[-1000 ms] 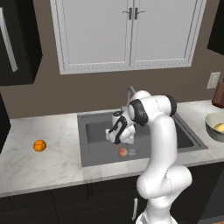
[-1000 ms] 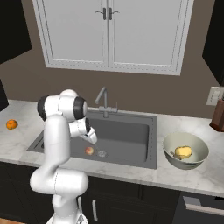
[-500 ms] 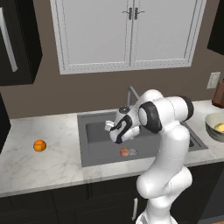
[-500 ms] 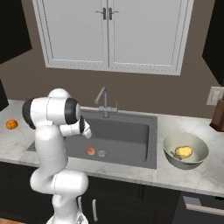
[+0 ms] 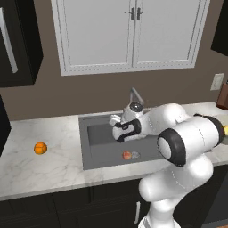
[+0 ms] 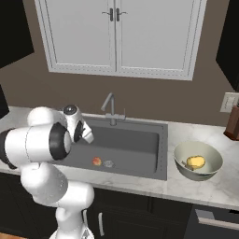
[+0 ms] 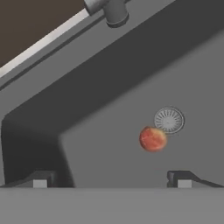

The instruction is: There is a mixed pile of frozen fruits and vegetables on the counter. Locate all the frozen vegetables and place the items in a bowl on the counter. Take all the frozen fruits and defrost them in a running sink.

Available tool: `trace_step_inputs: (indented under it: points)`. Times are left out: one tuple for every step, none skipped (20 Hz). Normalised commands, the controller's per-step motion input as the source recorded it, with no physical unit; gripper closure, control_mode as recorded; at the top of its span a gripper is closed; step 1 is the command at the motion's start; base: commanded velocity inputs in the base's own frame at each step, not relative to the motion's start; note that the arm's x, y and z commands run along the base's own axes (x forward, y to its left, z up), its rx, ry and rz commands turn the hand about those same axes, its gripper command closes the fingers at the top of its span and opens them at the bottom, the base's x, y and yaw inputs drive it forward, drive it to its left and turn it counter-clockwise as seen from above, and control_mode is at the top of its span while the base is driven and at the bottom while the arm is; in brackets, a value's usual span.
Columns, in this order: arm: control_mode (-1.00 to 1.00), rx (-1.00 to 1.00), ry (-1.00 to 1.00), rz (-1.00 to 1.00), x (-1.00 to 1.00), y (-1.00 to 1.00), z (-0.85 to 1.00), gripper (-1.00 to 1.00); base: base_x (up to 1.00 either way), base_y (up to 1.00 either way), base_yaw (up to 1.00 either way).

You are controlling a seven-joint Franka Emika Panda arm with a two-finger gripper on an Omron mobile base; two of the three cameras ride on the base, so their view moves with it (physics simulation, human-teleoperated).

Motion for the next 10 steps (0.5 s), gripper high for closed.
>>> trace_step_inputs:
  points:
    - [-1.0,0.0,0.1,0.02,-0.45,0.17,1.0,-1.0,0.0,0.0,0.0]
    - [-1.0,0.0,0.13,0.03,-0.44,0.19,1.0,-1.0,0.0,0.0,0.0]
    - [-1.0,0.0,0.24,0.04,-0.37,0.2,1.0,-1.0,0.0,0.0,0.0]
    - [-1.0,-0.02,0.31,0.06,-0.41,0.12,1.0,-1.0,0.0,0.0,0.0]
    - [-1.0,-0.05,0.35,0.06,-0.29,0.13,1.0,-1.0,0.0,0.0,0.0]
    - [-1.0,-0.05,0.4,0.03,-0.24,0.15,1.0,-1.0,0.0,0.0,0.0]
    - [-1.0,-0.05,0.41,0.02,-0.19,0.21,1.0,-1.0,0.0,0.0,0.0]
    - [-1.0,-0.05,0.43,0.02,-0.16,0.25,1.0,-1.0,0.0,0.0,0.0]
    - [-1.0,-0.05,0.38,0.0,-0.11,0.33,1.0,-1.0,0.0,0.0,0.0]
    - [-1.0,-0.08,0.42,0.0,0.0,0.38,1.0,-1.0,0.0,0.0,0.0]
